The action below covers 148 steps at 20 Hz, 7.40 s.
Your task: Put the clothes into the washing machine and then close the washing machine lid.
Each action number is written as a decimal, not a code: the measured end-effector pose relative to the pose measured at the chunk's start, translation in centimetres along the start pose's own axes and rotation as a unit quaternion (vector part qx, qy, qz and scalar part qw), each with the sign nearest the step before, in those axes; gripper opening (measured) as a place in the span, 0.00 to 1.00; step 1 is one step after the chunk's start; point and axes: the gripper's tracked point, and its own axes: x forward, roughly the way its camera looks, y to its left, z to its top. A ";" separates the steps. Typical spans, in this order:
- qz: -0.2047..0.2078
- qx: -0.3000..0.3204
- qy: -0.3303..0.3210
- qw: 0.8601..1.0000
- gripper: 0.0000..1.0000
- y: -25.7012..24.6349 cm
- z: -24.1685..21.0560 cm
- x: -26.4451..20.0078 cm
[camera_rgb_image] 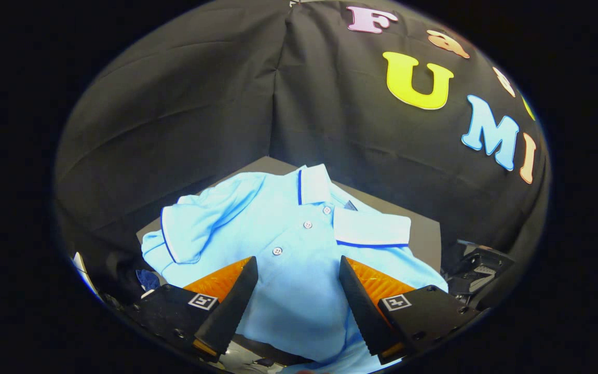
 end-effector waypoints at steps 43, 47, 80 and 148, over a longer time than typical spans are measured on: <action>0.097 0.045 -0.205 0.973 0.01 -1.4 13.2 -14.2; 0.090 0.057 -0.221 0.969 0.01 -4.4 13.8 -16.5; -0.076 0.147 -0.218 0.962 0.01 -32.1 2.3 -26.6; -0.093 0.239 0.115 0.960 0.98 -35.5 -28.3 1.8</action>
